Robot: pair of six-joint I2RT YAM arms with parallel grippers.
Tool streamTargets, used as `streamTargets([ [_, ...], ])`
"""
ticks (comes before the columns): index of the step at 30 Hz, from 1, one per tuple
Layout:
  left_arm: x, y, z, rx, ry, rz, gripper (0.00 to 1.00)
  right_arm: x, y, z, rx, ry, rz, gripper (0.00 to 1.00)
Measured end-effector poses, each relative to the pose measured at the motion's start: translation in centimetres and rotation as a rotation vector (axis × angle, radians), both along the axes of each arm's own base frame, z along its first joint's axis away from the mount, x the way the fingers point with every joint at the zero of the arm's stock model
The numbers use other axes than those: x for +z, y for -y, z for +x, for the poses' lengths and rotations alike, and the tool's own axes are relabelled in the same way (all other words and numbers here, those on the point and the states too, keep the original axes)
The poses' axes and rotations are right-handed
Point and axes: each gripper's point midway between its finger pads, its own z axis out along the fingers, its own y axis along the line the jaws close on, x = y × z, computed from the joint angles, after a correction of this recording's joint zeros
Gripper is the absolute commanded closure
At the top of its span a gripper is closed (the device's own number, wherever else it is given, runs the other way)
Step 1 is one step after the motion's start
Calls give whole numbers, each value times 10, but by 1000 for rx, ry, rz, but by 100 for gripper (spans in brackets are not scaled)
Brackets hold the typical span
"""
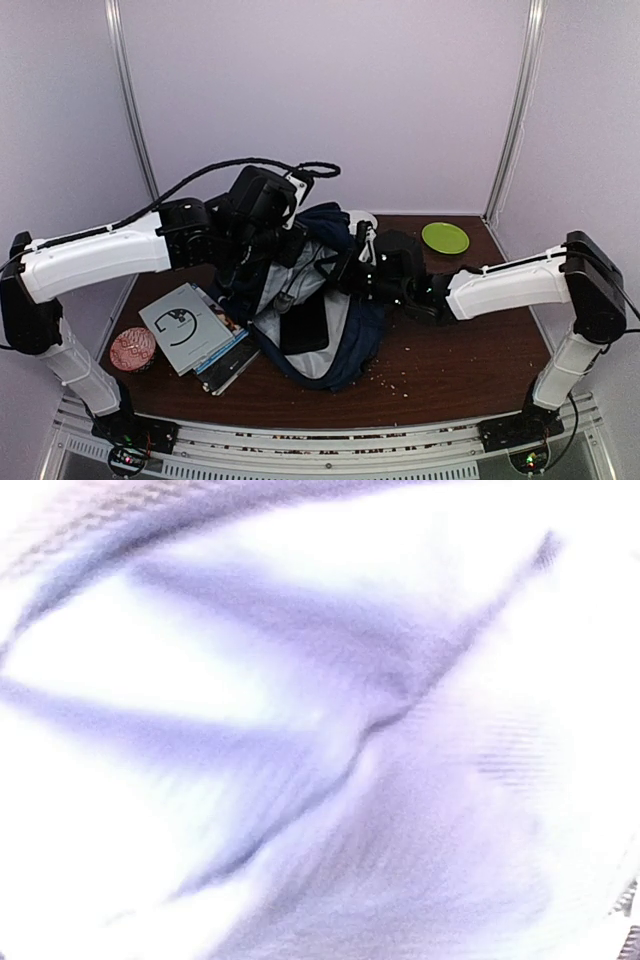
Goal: Pack the student bag
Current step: Adjust the student bag at the center of the board.
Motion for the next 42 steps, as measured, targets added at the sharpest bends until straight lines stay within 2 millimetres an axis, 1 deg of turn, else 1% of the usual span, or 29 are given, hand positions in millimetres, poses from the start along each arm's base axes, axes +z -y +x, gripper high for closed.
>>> streamTargets([
  [1,7,-2,0,0,7,-4,100,13,1,-2,19,29,10,100],
  [3,22,-5,1,0,21,-14,100,31,1,-5,47,68,14,100],
  [6,52,-9,-1,-1,49,-54,100,54,-1,-5,66,109,-3,100],
  [9,73,-17,-3,2,69,-93,100,70,-5,-4,74,131,-22,100],
  [11,79,-21,-5,3,70,-115,100,73,-7,-4,75,132,-25,100],
  [14,75,-18,-6,-12,45,-133,100,61,-10,-4,75,110,-44,100],
  [16,65,-14,-8,-20,17,-138,100,43,-14,0,71,87,-72,100],
  [20,39,-10,-11,-23,-49,-145,100,-16,-32,10,73,13,-176,100],
  [22,29,-8,-12,-20,-77,-157,100,-40,-38,16,62,-14,-219,100],
  [23,26,-8,-13,-18,-86,-163,100,-47,-40,18,57,-22,-232,100],
  [25,25,-6,-13,-12,-100,-193,100,-51,-49,22,50,-22,-237,100],
  [27,27,-5,-11,-4,-104,-223,100,-47,-57,24,42,-8,-229,100],
  [32,32,-1,-10,17,-127,-307,100,-37,-63,28,0,38,-195,100],
  [34,32,2,-10,20,-141,-342,100,-36,-70,32,-16,52,-156,100],
  [36,26,5,-9,28,-161,-368,100,-39,-79,38,-25,56,-123,100],
  [39,16,7,-3,51,-183,-381,100,-44,-100,49,-22,59,-61,100],
  [41,9,7,0,67,-196,-380,100,-47,-113,53,-4,54,-31,100],
  [42,5,7,1,74,-201,-377,100,-49,-121,55,11,49,-18,93],
])
